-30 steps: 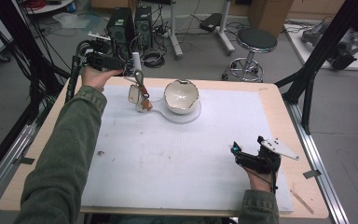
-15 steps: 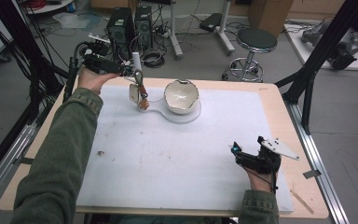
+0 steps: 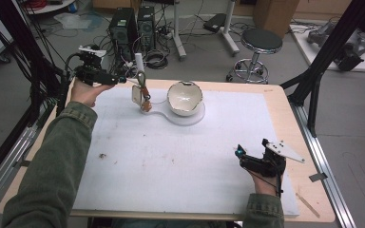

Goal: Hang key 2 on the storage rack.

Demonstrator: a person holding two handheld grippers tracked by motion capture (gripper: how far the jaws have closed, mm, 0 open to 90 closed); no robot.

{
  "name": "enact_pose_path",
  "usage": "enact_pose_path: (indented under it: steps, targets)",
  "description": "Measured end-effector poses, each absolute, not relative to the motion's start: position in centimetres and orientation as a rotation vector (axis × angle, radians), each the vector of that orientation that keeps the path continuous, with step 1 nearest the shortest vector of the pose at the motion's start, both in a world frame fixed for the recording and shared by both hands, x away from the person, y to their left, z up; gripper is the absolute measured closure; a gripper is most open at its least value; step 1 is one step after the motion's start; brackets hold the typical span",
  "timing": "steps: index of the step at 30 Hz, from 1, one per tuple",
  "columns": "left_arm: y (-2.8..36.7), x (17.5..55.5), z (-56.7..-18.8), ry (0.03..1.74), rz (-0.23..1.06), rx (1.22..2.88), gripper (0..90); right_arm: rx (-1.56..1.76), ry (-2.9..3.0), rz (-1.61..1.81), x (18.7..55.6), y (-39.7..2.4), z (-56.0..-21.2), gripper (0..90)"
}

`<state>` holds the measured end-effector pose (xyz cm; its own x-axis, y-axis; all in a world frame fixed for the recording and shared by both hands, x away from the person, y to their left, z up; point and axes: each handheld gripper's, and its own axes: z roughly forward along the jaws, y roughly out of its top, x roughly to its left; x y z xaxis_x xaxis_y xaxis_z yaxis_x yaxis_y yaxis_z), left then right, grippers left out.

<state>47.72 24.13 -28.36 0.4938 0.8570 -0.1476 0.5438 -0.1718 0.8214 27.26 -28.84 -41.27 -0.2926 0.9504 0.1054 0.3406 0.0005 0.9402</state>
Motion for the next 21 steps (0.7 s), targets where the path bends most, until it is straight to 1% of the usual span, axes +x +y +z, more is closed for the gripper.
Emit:
enact_pose_path:
  steps: [8,15,21]
  targets:
    - [24.6,45.6,-28.2,1.129,0.448,1.815,6.4,1.341,1.68,1.298,27.3,-28.8,-41.3,0.5]
    - [24.8,44.0,-27.9,1.107,0.493,1.81,6.5,1.344,1.679,1.3,27.3,-28.8,-41.3,0.5]
    - [25.5,42.9,-28.7,1.115,0.501,1.788,6.5,1.341,1.68,1.3,27.3,-28.8,-41.3,0.5]
